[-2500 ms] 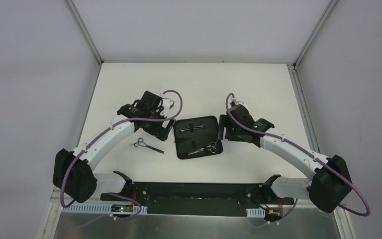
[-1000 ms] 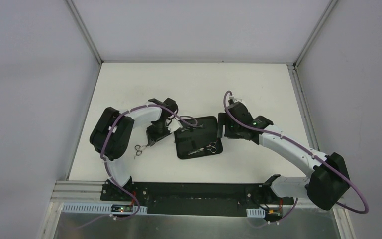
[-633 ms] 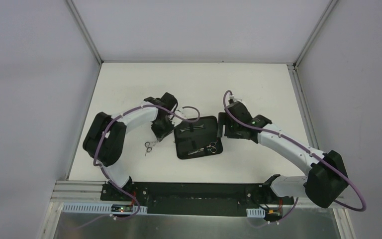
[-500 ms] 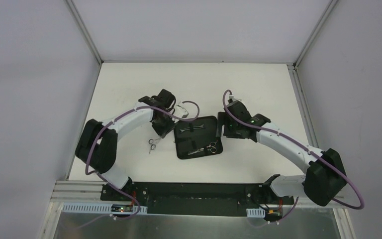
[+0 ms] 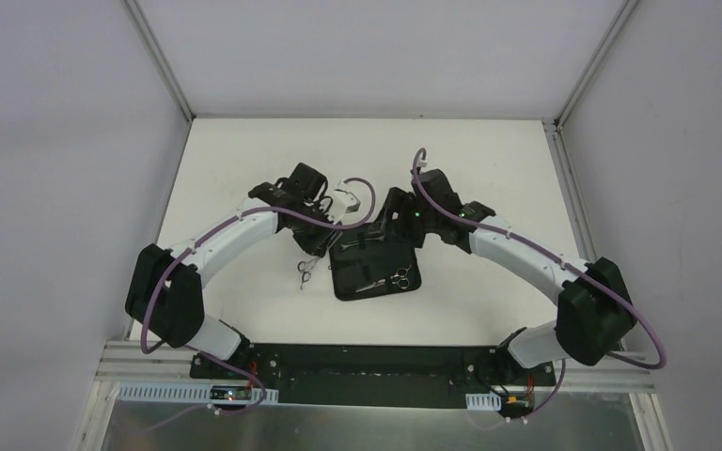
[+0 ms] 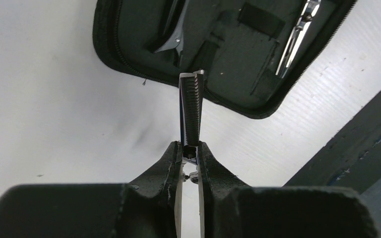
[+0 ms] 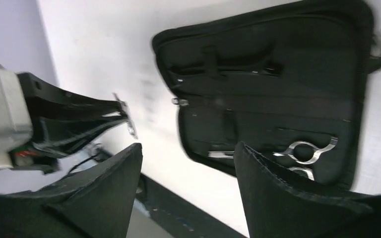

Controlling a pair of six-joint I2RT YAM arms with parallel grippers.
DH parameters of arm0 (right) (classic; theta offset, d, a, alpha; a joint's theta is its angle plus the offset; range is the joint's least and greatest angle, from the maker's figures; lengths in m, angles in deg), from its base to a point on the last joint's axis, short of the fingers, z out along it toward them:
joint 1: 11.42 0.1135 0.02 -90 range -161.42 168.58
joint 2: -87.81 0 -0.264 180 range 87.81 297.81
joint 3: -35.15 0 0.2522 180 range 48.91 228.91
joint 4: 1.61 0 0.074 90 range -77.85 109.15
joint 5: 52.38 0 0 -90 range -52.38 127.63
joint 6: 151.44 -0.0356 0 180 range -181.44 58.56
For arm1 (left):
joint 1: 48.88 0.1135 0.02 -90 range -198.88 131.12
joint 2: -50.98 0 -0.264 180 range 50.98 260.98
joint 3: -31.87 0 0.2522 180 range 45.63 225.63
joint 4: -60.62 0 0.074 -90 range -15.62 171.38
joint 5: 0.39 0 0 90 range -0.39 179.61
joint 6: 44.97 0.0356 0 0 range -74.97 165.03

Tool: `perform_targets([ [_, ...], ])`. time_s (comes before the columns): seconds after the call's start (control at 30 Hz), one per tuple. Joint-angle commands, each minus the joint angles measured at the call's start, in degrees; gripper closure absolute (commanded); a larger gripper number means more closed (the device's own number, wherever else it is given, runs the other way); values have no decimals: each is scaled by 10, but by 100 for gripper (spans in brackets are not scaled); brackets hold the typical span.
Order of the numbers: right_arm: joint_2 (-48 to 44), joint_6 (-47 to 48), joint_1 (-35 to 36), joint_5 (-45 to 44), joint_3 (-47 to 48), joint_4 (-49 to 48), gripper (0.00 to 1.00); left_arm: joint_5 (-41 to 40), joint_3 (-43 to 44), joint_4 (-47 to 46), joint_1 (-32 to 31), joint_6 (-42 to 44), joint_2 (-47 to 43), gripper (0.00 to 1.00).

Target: Sort the hair-cutting tools

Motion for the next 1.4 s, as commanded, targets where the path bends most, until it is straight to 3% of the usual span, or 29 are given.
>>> perform_targets([
  [0.0, 33, -84, 3, 80, 31, -94, 30, 41, 15, -13, -17, -21, -25, 100],
  [0.4, 118, -130, 41, 106, 67, -148, 36, 68, 6, -37, -32, -43, -45, 100],
  [0.5, 128, -136, 47, 106, 74, -150, 43, 71, 9, -39, -34, -44, -43, 100],
  [0.6, 129, -139, 47, 105, 73, -151, 59, 70, 10, -41, -35, -46, -47, 100],
  [0.7, 121, -139, 47, 98, 66, -153, 87, 65, 11, -45, -35, -50, -54, 100],
  [0.77, 111, -140, 46, 94, 57, -158, 100, 58, 10, -50, -35, -59, -62, 99],
  [0.9, 77, -145, 40, 79, 25, -182, 100, 41, -7, -77, -35, -108, -94, 68],
  [1.1, 4, -163, 13, 65, -53, -254, 100, -11, -56, -134, -22, -249, -180, 39],
  [1.2, -35, -165, -2, 63, -89, -301, 100, 9, -81, -162, 25, -366, -221, 35],
  [1.37, -102, -161, -29, 52, -140, -373, 100, 74, -164, -266, 97, -529, -294, 37],
])
